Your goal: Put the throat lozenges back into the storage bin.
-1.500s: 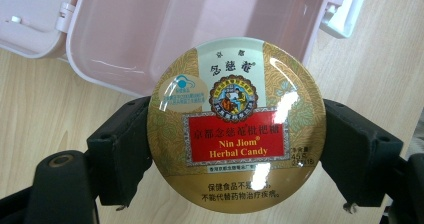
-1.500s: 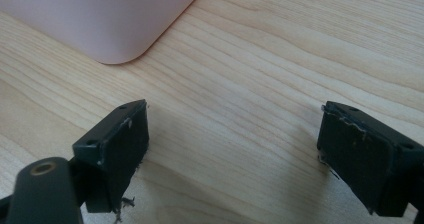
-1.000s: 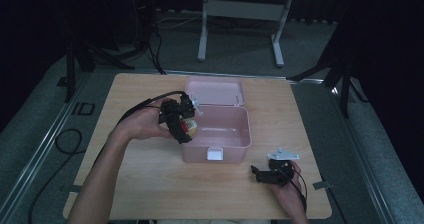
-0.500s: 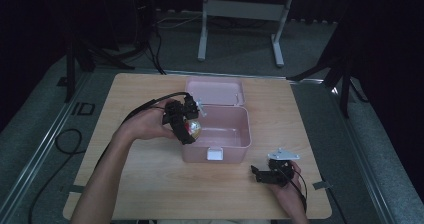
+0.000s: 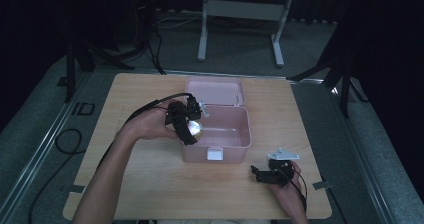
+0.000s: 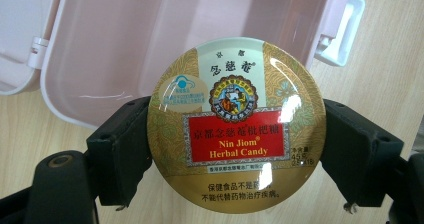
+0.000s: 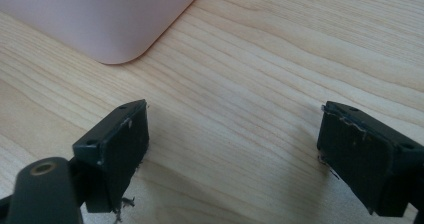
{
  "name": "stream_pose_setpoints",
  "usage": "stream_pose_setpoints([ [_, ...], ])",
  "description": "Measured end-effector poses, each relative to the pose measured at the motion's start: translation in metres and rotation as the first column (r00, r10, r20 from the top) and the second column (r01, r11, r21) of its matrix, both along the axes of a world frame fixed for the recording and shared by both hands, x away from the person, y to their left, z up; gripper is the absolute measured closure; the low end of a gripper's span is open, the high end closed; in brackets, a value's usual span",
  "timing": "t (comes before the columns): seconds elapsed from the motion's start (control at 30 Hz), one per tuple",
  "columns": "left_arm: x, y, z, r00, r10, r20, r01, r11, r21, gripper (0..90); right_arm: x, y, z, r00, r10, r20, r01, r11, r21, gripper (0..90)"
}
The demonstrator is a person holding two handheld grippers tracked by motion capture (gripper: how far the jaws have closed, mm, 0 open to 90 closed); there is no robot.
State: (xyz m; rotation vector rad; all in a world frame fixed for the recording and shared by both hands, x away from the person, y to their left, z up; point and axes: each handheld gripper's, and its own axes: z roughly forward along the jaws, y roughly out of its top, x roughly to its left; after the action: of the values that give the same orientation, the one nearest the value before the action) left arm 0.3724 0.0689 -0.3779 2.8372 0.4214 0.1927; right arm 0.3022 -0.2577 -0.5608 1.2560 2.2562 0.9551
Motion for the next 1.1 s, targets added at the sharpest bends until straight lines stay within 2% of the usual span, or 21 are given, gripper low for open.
stream_pose_setpoints([
  [0.2,0.001,-0.002,-0.002,1.0000,0.004,-0.004,-0.004,1.0000,0.000,20.4,0.000,0.000,0.000,1.0000,0.000,0.000,0.000,1.0000,0.000,12.9],
  [0.27,0.002,-0.003,-0.003,0.9997,-0.001,-0.023,0.001,1.0000,-0.002,20.3,0.000,0.000,0.000,1.0000,0.000,0.000,0.000,1.0000,0.000,12.9],
  [0.33,0.003,-0.004,-0.004,0.9994,0.001,-0.034,-0.002,0.9998,-0.021,19.9,0.000,0.000,0.000,1.0000,0.000,0.000,0.000,1.0000,0.000,12.9],
  [0.37,0.004,-0.004,-0.003,0.9997,0.008,-0.025,-0.009,0.9996,-0.025,16.5,0.000,0.000,0.000,1.0000,0.000,0.000,0.000,1.0000,0.001,12.9],
  [0.4,0.005,-0.004,-0.002,0.9991,0.017,-0.039,-0.019,0.9990,-0.041,14.7,0.000,0.000,0.000,1.0000,0.000,0.000,0.000,1.0000,0.000,12.9],
  [0.57,0.005,0.001,0.004,0.9996,0.030,0.000,-0.030,0.9964,-0.079,14.9,0.000,0.000,0.000,1.0000,0.002,-0.001,-0.002,1.0000,-0.001,12.7],
  [0.77,0.001,0.013,0.008,0.9983,0.047,0.035,-0.044,0.9964,-0.073,15.3,0.000,0.000,0.000,1.0000,0.003,-0.001,-0.003,1.0000,-0.001,12.7],
  [1.1,-0.005,0.028,0.011,0.9959,0.069,0.058,-0.066,0.9967,-0.047,15.3,0.000,0.000,0.000,1.0000,0.003,-0.001,-0.003,1.0000,-0.001,12.7],
])
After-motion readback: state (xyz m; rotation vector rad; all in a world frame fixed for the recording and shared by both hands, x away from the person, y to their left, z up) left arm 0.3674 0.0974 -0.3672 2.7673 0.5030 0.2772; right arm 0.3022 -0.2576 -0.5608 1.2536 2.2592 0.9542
